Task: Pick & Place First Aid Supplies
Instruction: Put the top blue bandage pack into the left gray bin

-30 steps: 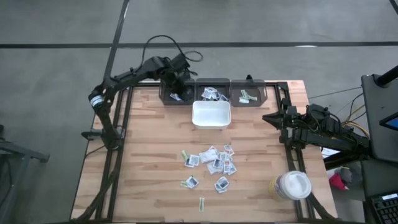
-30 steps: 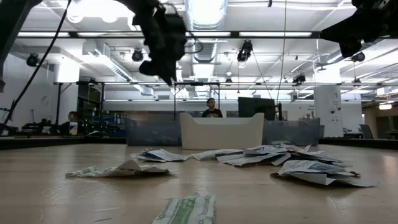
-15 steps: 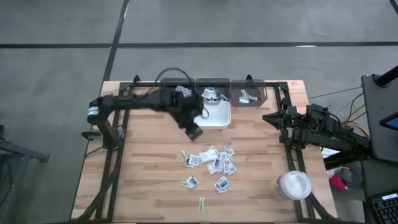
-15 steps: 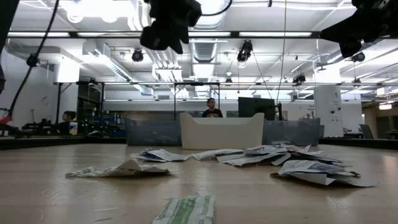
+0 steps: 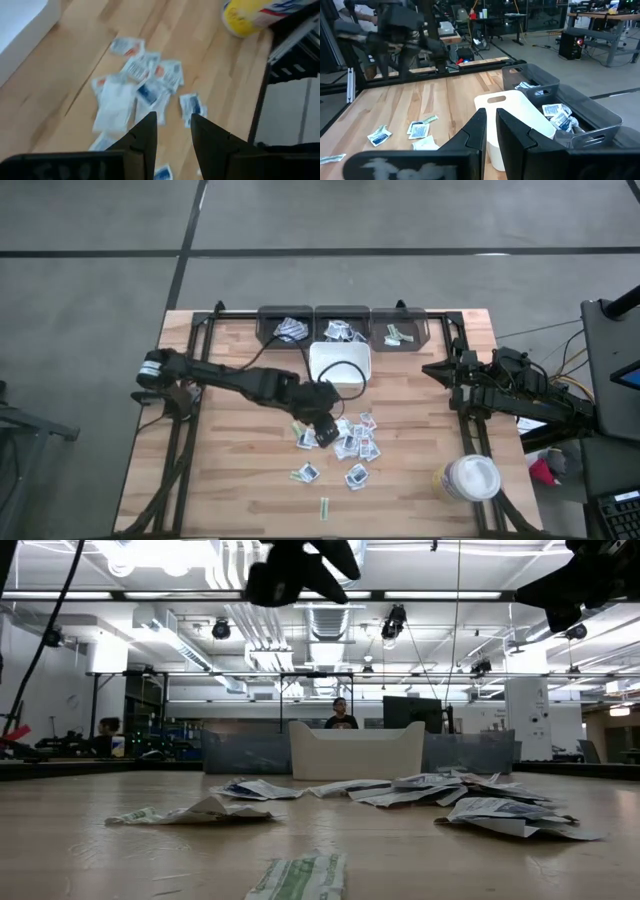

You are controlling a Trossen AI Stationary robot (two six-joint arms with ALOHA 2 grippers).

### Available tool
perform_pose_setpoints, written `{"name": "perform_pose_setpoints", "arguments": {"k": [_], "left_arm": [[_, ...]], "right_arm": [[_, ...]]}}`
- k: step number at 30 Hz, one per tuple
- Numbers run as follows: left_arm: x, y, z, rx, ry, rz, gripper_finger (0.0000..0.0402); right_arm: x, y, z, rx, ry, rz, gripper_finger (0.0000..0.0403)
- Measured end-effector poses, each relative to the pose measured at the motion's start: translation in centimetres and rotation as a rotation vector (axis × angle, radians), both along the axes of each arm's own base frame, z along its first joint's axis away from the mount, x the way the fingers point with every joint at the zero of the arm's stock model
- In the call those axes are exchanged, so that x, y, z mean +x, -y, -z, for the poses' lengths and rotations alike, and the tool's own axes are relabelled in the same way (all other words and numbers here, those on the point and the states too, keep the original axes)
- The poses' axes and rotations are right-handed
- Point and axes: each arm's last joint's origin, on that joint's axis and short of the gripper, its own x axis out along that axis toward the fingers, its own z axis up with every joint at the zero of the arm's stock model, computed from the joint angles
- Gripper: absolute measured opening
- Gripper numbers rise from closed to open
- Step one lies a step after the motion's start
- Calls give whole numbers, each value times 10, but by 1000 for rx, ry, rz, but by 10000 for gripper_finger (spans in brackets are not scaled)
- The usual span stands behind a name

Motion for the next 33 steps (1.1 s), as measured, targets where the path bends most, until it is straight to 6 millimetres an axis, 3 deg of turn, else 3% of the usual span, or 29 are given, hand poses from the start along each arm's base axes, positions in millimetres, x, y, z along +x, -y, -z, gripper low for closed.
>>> {"name": "perform_pose_setpoints", "arguments": {"k": [7,15,20,26,33], "left_arm": [[5,5,41,93,90,82,112],[-12,1,92,23,-68,18,112],[-13,0,102,-26,-96,3,112],[9,4,104,27,-91,74,112],[27,-3,113,92,-312,98,112]], "right_arm": [[0,0,0,0,0,0,38],[0,0,0,0,0,0,38],[0,0,0,0,0,0,38],[0,0,0,0,0,0,38],[0,0,0,0,0,0,38]]}}
